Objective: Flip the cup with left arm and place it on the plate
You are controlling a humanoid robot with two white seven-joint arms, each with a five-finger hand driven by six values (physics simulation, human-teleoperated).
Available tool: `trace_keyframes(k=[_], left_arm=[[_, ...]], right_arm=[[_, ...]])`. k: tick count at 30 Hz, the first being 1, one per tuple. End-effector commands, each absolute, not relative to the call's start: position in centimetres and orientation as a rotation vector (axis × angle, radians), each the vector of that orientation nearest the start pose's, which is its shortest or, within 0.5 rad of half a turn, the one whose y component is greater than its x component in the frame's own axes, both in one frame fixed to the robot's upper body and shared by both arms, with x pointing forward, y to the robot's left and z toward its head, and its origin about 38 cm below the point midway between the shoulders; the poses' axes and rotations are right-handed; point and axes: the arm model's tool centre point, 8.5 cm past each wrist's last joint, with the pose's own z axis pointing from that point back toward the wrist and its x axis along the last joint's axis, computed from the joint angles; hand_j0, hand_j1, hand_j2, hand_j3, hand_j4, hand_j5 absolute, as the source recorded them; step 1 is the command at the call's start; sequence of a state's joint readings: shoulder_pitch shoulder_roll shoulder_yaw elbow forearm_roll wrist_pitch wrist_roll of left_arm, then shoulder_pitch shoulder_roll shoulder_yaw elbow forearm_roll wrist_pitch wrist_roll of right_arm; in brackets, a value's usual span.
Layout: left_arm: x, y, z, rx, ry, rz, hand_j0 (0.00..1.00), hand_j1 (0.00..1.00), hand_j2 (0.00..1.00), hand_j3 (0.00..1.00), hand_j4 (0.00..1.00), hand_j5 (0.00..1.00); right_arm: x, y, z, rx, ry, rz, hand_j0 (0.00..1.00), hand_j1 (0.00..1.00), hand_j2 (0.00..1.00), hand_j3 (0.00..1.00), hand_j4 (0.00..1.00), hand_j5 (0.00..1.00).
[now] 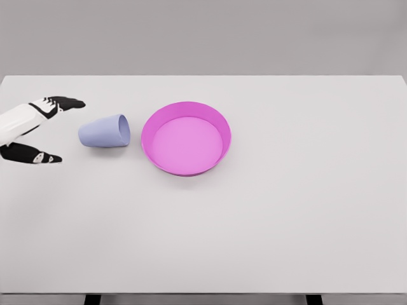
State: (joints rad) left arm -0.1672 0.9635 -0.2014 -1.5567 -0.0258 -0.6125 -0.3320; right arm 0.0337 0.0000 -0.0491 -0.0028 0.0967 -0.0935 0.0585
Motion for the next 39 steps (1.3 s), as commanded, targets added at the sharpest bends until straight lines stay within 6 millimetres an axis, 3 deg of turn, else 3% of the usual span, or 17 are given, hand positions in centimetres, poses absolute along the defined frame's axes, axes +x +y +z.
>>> trace_keyframes(k=[1,5,9,12,14,16,21,25,29,32,39], left_arm=[[36.8,39.7,22.7,0.328,-1.707,-1.504,1.0,1.0,1.0,1.0,1.0,1.0],[36.9,38.8,21.8,0.283,-1.681,-1.535,1.0,1.0,1.0,1.0,1.0,1.0],[36.2,40.6,23.6,0.348,-1.567,-1.669,1.0,1.0,1.0,1.0,1.0,1.0],[36.2,39.7,21.7,0.294,-1.578,-1.637,1.0,1.0,1.0,1.0,1.0,1.0],[36.2,37.4,19.7,0.193,-1.647,-1.562,1.0,1.0,1.0,1.0,1.0,1.0],[36.3,37.1,19.8,0.152,-1.69,-1.502,1.0,1.0,1.0,1.0,1.0,1.0],[36.9,38.5,20.2,0.1,-1.733,-1.345,1.0,1.0,1.0,1.0,1.0,1.0],[39.6,39.0,18.5,0.125,-1.585,-1.295,1.0,1.0,1.0,1.0,1.0,1.0],[40.4,40.7,16.9,0.26,-1.383,-1.314,1.0,1.0,1.0,1.0,1.0,1.0],[40.8,40.0,17.8,0.259,-1.407,-1.329,1.0,1.0,1.0,1.0,1.0,1.0],[43.3,35.9,19.4,0.221,-1.444,-1.431,1.0,1.0,1.0,1.0,1.0,1.0]], right_arm=[[-1.1,-26.6,-26.2,-0.026,-0.059,0.05,1.0,1.0,1.0,1.0,1.0,1.0],[-1.1,-26.6,-26.2,-0.026,-0.059,0.052,1.0,1.0,1.0,1.0,1.0,1.0],[-1.1,-26.6,-26.2,-0.026,-0.059,0.05,1.0,1.0,1.0,1.0,1.0,1.0],[-1.2,-26.6,-26.2,-0.026,-0.058,0.052,1.0,1.0,1.0,1.0,1.0,1.0],[-1.1,-26.6,-26.2,-0.025,-0.059,0.052,1.0,1.0,1.0,1.0,1.0,1.0],[-1.1,-26.6,-26.2,-0.026,-0.059,0.052,1.0,1.0,1.0,1.0,1.0,1.0],[-1.1,-26.6,-26.2,-0.026,-0.059,0.052,1.0,1.0,1.0,1.0,1.0,1.0],[-1.1,-26.6,-26.2,-0.026,-0.059,0.052,1.0,1.0,1.0,1.0,1.0,1.0],[-1.1,-26.6,-26.2,-0.026,-0.059,0.052,1.0,1.0,1.0,1.0,1.0,1.0],[-1.1,-26.6,-26.2,-0.025,-0.059,0.052,1.0,1.0,1.0,1.0,1.0,1.0],[-1.1,-26.6,-26.2,-0.026,-0.059,0.052,1.0,1.0,1.0,1.0,1.0,1.0]])
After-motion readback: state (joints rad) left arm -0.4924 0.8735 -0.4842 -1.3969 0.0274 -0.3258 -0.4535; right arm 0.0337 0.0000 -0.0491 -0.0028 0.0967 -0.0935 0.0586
